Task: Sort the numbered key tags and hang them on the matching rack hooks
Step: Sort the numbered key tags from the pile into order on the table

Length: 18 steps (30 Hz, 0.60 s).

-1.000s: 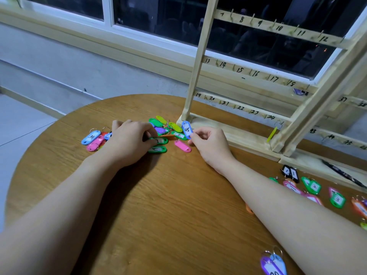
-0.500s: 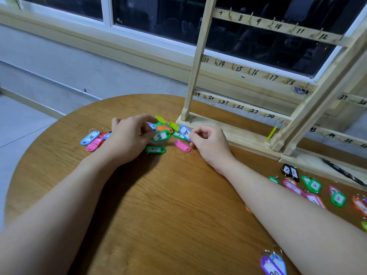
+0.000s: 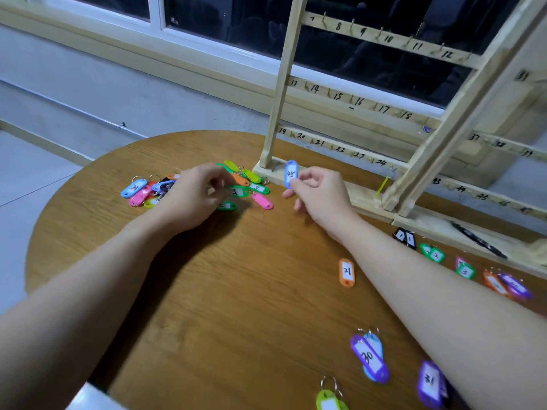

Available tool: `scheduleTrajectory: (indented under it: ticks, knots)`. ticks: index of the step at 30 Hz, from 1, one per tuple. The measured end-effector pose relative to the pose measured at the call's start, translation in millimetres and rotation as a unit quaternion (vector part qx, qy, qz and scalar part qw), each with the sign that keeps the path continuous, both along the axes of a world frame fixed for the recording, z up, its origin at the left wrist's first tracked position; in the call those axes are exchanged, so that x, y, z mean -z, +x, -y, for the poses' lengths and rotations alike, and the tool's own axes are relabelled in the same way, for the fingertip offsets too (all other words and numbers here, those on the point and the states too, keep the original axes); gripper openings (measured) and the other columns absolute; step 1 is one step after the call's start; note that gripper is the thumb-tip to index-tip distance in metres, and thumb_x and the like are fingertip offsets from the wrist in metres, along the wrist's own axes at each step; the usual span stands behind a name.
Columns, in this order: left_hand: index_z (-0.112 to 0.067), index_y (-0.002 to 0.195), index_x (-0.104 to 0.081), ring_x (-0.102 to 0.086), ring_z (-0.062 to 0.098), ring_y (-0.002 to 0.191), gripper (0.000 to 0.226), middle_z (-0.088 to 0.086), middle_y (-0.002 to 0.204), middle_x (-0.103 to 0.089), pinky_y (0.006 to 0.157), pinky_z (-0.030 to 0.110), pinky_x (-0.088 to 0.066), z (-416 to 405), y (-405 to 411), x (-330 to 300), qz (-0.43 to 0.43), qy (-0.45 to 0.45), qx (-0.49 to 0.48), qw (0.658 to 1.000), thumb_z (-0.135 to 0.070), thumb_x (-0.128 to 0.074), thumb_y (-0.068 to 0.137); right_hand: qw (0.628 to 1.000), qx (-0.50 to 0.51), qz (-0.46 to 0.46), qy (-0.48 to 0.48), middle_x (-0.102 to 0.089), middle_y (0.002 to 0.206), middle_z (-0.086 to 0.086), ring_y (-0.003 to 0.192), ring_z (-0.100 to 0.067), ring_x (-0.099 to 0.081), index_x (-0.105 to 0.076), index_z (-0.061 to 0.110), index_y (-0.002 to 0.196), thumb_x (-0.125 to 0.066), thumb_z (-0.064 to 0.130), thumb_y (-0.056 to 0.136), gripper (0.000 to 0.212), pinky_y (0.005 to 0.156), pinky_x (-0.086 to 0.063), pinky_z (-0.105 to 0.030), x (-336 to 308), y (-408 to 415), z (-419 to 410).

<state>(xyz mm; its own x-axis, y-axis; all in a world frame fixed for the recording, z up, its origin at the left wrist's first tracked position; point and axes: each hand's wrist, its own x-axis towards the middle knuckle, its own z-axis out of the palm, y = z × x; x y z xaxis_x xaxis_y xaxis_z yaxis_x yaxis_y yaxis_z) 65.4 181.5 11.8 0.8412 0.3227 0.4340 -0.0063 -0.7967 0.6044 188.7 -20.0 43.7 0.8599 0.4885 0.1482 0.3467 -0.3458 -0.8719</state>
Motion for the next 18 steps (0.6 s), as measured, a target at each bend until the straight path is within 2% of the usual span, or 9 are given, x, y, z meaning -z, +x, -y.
scheduleTrajectory:
  ticks: [3, 5, 7, 10, 12, 15, 18]
  knots:
    - [-0.017, 0.1, -0.072, -0.064, 0.014, 0.09, 0.008, -0.004, 0.093, -0.07, 0.082, 0.029, -0.046, 14.7, 3.0, -8.1, 0.012, 0.02, 0.02, 1.0, -0.012, -0.068, 0.094, 1.0, 0.0, 0.01, 0.011, -0.078, 0.08, -0.004, 0.049, -0.014, -0.059, -0.062, 0.005, 0.098, -0.06, 0.009, 0.097, 0.005, 0.044, -0.04, -0.013, -22.6, -1.1, 40.7]
    - [-0.021, 0.098, -0.07, -0.064, 0.006, 0.085, 0.011, -0.006, 0.091, -0.072, 0.079, 0.024, -0.048, 31.4, 5.7, -18.8, 0.018, 0.026, 0.074, 0.997, -0.012, -0.067, 0.095, 1.0, 0.003, 0.02, 0.005, -0.078, 0.08, -0.005, 0.048, -0.016, -0.059, -0.06, 0.008, 0.094, -0.059, 0.008, 0.098, 0.003, 0.045, -0.04, -0.013, -32.6, -1.6, 72.3]
    - [-0.03, 0.095, -0.067, -0.063, 0.002, 0.082, 0.018, -0.009, 0.089, -0.07, 0.073, 0.018, -0.046, 53.2, 9.2, -28.4, -0.019, 0.036, 0.144, 0.989, -0.012, -0.065, 0.096, 1.0, 0.016, 0.022, -0.009, -0.078, 0.078, -0.004, 0.049, -0.017, -0.06, -0.058, 0.013, 0.087, -0.059, 0.009, 0.098, 0.011, 0.045, -0.04, -0.016, -35.9, -4.8, 103.6]
    - [-0.04, 0.093, -0.067, -0.064, 0.01, 0.084, 0.025, -0.009, 0.092, -0.071, 0.075, 0.027, -0.05, 85.5, 16.0, -35.6, -0.107, 0.055, 0.214, 0.969, -0.016, -0.062, 0.097, 0.999, 0.036, -0.008, -0.011, -0.077, 0.075, -0.007, 0.048, -0.017, -0.06, -0.057, 0.012, 0.085, -0.06, 0.008, 0.098, 0.014, 0.047, -0.037, -0.026, -32.5, -16.7, 144.9]
    - [-0.04, 0.097, -0.07, -0.064, 0.009, 0.086, 0.025, -0.01, 0.096, -0.07, 0.078, 0.028, -0.052, 99.9, 18.6, -38.7, -0.156, 0.073, 0.233, 0.957, -0.016, -0.061, 0.097, 0.999, 0.043, -0.016, -0.022, -0.076, 0.072, -0.006, 0.047, -0.015, -0.058, -0.059, 0.01, 0.087, -0.06, 0.007, 0.098, 0.012, 0.047, -0.037, -0.027, -27.3, -27.0, 164.1]
    - [-0.036, 0.103, -0.071, -0.061, 0.002, 0.087, 0.021, -0.015, 0.099, -0.067, 0.073, 0.014, -0.045, 113.7, 20.4, -38.6, -0.204, 0.089, 0.236, 0.946, -0.018, -0.061, 0.098, 0.998, 0.046, 0.0, -0.053, -0.076, 0.071, -0.002, 0.048, -0.013, -0.06, -0.06, 0.009, 0.087, -0.062, 0.009, 0.097, 0.011, 0.044, -0.04, -0.025, -19.3, -40.2, 181.7]
    - [-0.032, 0.111, -0.07, -0.06, 0.008, 0.088, 0.018, -0.01, 0.101, -0.066, 0.072, 0.018, -0.043, 127.3, 25.8, -31.4, -0.215, 0.108, 0.213, 0.947, -0.022, -0.063, 0.098, 0.996, 0.058, 0.012, -0.064, -0.076, 0.072, 0.0, 0.048, -0.011, -0.06, -0.062, 0.009, 0.085, -0.063, 0.011, 0.097, 0.012, 0.045, -0.041, -0.025, -16.1, -51.3, 194.0]
